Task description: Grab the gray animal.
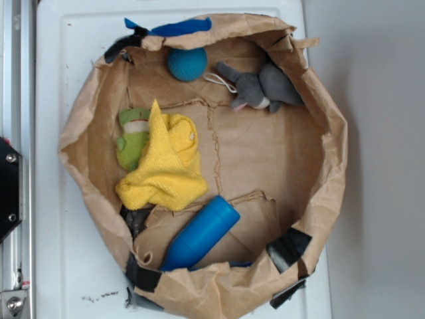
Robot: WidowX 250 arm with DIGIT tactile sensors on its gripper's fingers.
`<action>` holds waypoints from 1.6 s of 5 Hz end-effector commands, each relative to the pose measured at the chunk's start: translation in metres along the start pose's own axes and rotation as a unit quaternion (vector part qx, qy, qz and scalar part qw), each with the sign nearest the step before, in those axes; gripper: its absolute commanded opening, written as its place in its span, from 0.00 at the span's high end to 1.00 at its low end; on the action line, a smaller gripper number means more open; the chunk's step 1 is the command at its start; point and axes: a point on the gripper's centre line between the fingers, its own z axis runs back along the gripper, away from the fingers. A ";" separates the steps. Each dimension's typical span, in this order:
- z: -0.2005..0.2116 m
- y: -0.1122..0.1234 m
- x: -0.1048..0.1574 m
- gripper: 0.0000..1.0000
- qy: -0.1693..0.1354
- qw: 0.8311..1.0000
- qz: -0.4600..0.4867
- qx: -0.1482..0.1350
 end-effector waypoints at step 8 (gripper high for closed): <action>-0.085 0.039 0.142 0.00 -0.012 0.999 -0.022 -0.048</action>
